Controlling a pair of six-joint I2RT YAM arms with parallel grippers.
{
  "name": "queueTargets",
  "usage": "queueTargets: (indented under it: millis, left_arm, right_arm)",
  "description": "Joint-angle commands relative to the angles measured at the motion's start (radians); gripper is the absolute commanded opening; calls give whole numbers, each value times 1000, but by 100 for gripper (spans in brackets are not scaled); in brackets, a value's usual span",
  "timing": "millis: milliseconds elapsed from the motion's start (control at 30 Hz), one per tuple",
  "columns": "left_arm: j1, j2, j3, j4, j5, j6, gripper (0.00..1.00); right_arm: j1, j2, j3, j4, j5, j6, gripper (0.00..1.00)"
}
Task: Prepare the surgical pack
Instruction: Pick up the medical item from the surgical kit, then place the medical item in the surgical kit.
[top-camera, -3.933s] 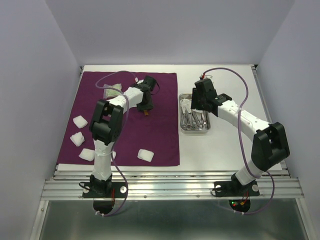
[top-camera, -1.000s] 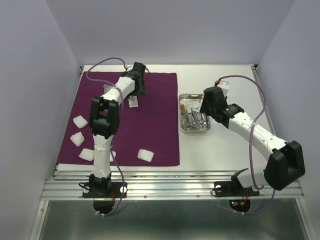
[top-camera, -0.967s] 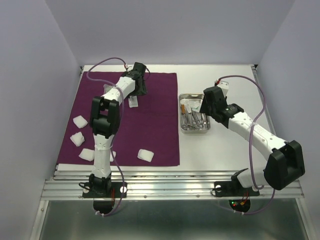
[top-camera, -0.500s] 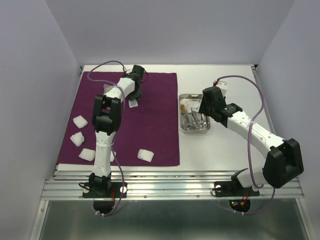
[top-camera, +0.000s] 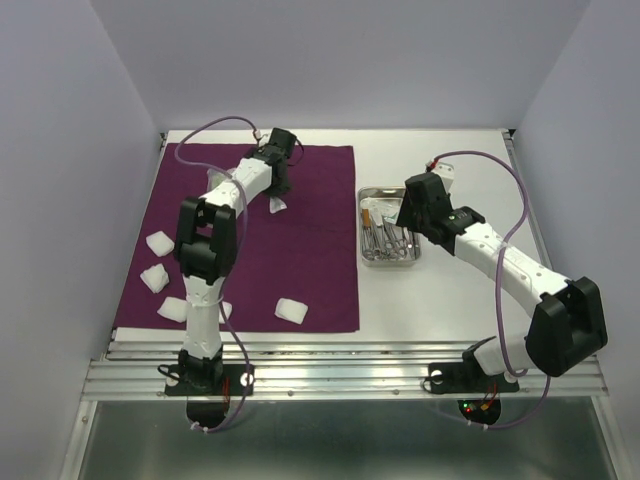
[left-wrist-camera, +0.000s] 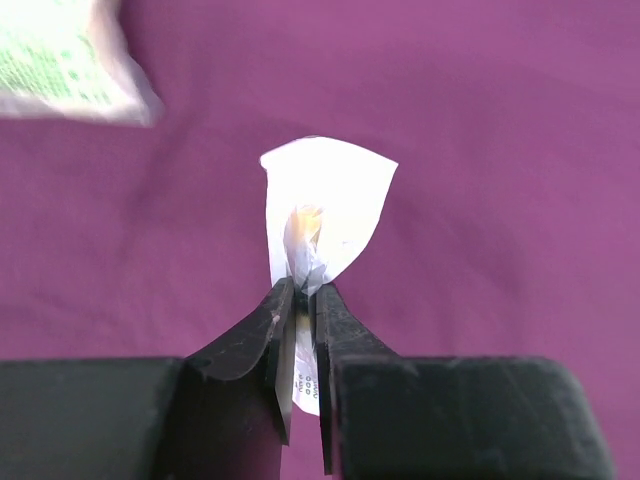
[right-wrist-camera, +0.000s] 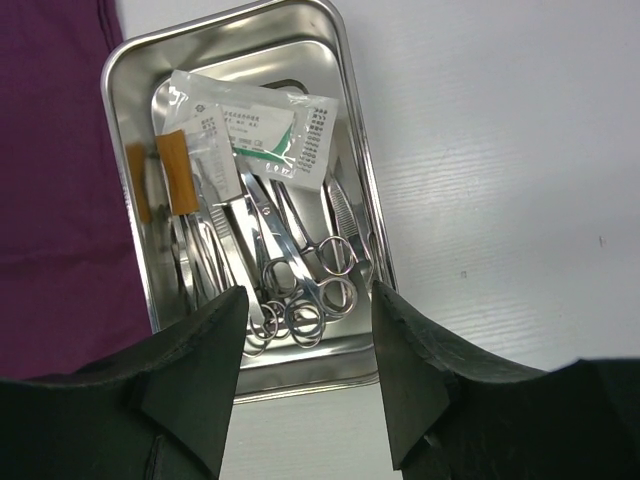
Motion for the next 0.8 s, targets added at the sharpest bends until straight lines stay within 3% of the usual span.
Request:
queueTargets:
  millis: [0,300,400,433,533,700,767]
  left_arm:
    - [-87,-163,-75,37,48,-19,12]
    - [-240,-244,-289,134,145,-135,21]
    - [-247,-234,-326,143,173,-135,48]
    - [-248,-234,-327,134,174,-134,63]
    - [-248,-275,-327,125,173,-124,72]
    - [-218,-411,-326,72,90,-106,73]
    - [-152,-456,-355,63,88,-101,72]
  right_arm:
    - [-6,-24,22,39,-20,20,58]
    - [-6,-4,31,42,-55,16,58]
    - [-6,-1,33,48,-64,14,58]
    - [-6,1,36,50,-67,14,58]
    - [3,15,48,59,-92,5,58]
    - [152,172,170,5,31,-35,66]
    - [190,238,255,-10,17,-40,66]
